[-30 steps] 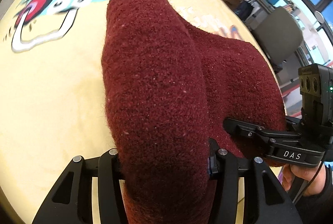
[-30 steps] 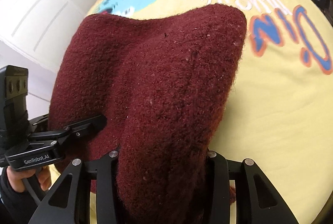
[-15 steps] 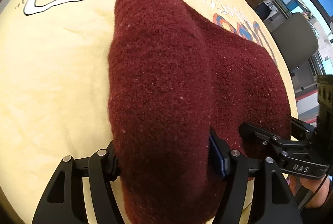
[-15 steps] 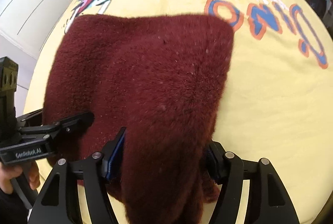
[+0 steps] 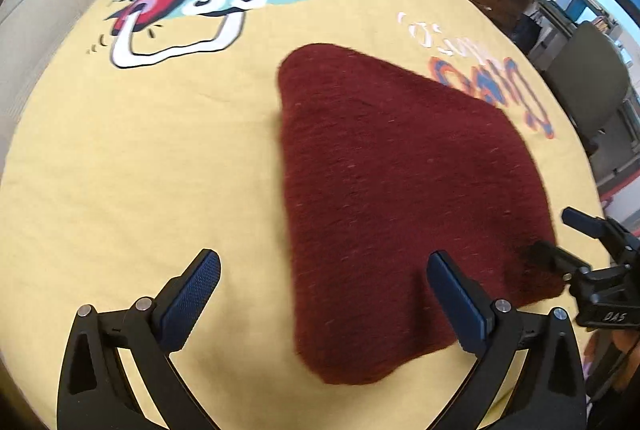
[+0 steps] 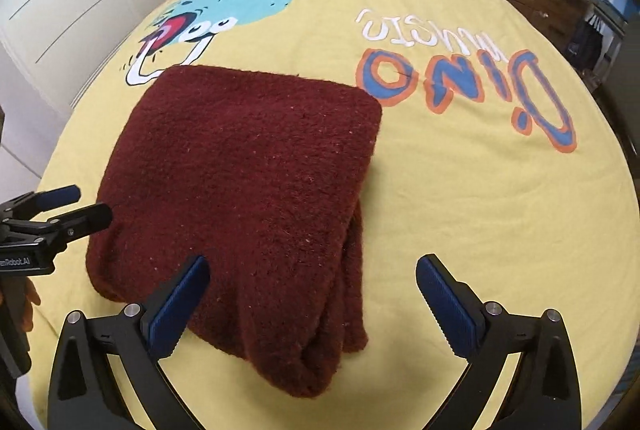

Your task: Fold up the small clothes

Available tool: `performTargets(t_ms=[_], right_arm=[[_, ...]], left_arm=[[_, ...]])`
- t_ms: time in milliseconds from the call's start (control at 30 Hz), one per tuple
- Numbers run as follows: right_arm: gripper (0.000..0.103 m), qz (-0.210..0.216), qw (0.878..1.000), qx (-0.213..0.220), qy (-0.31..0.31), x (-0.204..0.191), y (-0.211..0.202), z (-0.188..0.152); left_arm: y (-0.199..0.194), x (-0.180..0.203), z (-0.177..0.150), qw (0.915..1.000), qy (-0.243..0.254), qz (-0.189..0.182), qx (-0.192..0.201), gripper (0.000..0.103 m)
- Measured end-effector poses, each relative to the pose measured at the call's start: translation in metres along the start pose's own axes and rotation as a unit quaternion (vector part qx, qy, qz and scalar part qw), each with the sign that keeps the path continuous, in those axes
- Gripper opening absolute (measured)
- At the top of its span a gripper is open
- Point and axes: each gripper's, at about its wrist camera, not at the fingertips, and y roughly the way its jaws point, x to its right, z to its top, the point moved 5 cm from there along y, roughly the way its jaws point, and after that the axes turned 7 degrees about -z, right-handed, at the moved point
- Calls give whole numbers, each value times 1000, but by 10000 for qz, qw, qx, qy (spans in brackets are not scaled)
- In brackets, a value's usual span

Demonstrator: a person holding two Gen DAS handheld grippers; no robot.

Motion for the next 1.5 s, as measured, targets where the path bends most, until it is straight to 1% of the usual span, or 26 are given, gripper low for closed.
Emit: performTargets(t_ms=[67,100,133,167,233,333,433,500,600,700,800,933,1000,1133,1167,1233,1333,1500], right_arm=[[103,-46,10000,-33,48,1,8,0],[103,-85,9999,-63,70,1,14,1],[103,-152,9998,-88,96,4,19,0],[103,-220,9997,-91,107,7,24,-1],[103,-247,9995,-111,175,13,35,-4],[103,-146,9989,-189,392,24,50,-11],[103,-125,9990,-91,425,28,59,-18],[103,-62,9986,-91,523,30,62,-19],[103,-39,9981,-83,606,30,57,-19],[103,36,9976,-84,684,28,40,-18],[103,60,9969,127,772,30,11,-16],[103,-137,9966,392,706,35,-30,-17],[103,-228,9963,497,664,37,-49,-19],[103,-358,9949,748,578,40,-89,-25],[103,-409,9943,822,546,40,-99,-26],[103,-506,9929,955,505,41,-119,-31],[103,-492,9912,1105,536,42,-142,-41],[103,-616,9913,1074,441,43,-165,-63]], left_arm=[[9,-7,-5,10000,-62,15,-59,102],[16,-4,-4,9999,-90,20,-85,102],[18,-8,-3,9999,-109,6,-72,102],[22,-11,-4,10000,-65,18,-23,102],[27,-17,-11,9997,188,160,5,102],[29,-24,-18,9996,209,135,90,103],[38,-29,-23,9999,71,15,149,103],[37,-30,-24,9998,-2,-29,185,103],[29,-26,-22,9997,-4,33,261,103],[17,-22,-22,9992,37,164,349,102],[2,-19,-27,9989,-5,218,411,102],[-28,-13,-34,9982,-101,180,557,102],[-49,-7,-37,9975,-52,164,685,102],[-89,3,-42,9950,113,409,908,102],[-100,5,-44,9945,141,471,925,102],[-115,6,-49,9937,118,476,1003,102],[-134,7,-57,9931,94,558,1023,102],[-154,10,-76,9925,133,588,1068,102]])
